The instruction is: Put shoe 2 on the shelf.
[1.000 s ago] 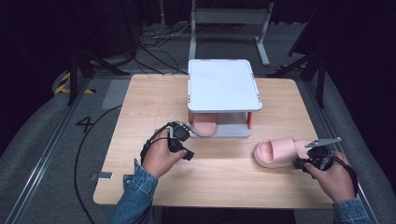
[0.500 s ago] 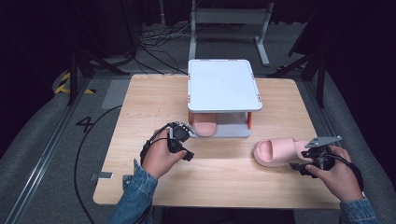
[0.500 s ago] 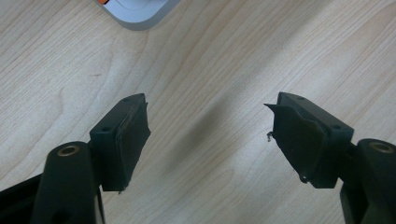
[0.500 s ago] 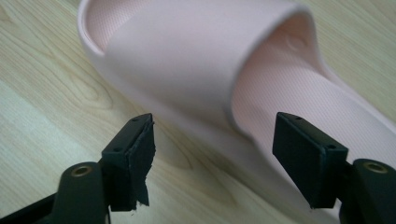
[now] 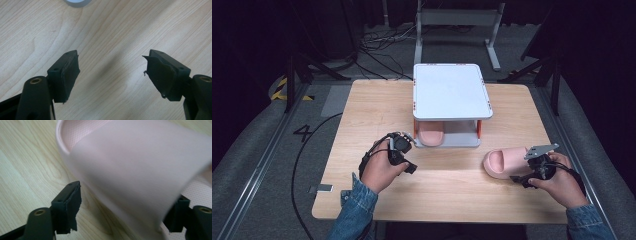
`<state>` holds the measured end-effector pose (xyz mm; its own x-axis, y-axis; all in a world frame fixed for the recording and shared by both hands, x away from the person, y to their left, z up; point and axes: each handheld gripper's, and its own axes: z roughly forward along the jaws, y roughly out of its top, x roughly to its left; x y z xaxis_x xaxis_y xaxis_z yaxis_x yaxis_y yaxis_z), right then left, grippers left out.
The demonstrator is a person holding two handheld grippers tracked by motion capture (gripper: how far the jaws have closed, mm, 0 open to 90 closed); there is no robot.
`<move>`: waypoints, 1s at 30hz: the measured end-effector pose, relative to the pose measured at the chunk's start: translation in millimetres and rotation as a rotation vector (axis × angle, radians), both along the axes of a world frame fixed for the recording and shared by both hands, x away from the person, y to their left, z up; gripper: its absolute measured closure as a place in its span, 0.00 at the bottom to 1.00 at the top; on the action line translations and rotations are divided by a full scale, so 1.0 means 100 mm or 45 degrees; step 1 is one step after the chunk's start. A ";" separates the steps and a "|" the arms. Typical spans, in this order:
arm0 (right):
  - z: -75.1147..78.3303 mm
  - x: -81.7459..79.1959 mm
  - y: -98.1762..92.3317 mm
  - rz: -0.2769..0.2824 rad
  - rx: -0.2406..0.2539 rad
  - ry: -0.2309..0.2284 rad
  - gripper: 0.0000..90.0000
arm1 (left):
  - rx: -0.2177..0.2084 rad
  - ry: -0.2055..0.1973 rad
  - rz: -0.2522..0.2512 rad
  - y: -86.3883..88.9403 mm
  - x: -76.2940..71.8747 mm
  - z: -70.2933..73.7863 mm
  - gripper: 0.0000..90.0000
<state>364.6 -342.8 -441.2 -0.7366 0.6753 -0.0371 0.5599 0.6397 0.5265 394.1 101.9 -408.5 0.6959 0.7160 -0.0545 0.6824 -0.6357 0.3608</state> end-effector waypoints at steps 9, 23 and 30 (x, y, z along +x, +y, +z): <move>0.01 0.05 0.09 0.027 0.017 0.009 0.51 | -0.008 -0.001 0.034 0.10 -0.06 0.01 0.30; 0.28 0.02 0.31 -0.063 0.121 -0.016 0.88 | -0.008 -0.013 0.071 0.21 -0.11 0.03 0.30; 0.45 0.03 0.49 -0.084 0.193 -0.108 0.88 | -0.005 -0.014 0.082 0.24 -0.14 0.01 0.30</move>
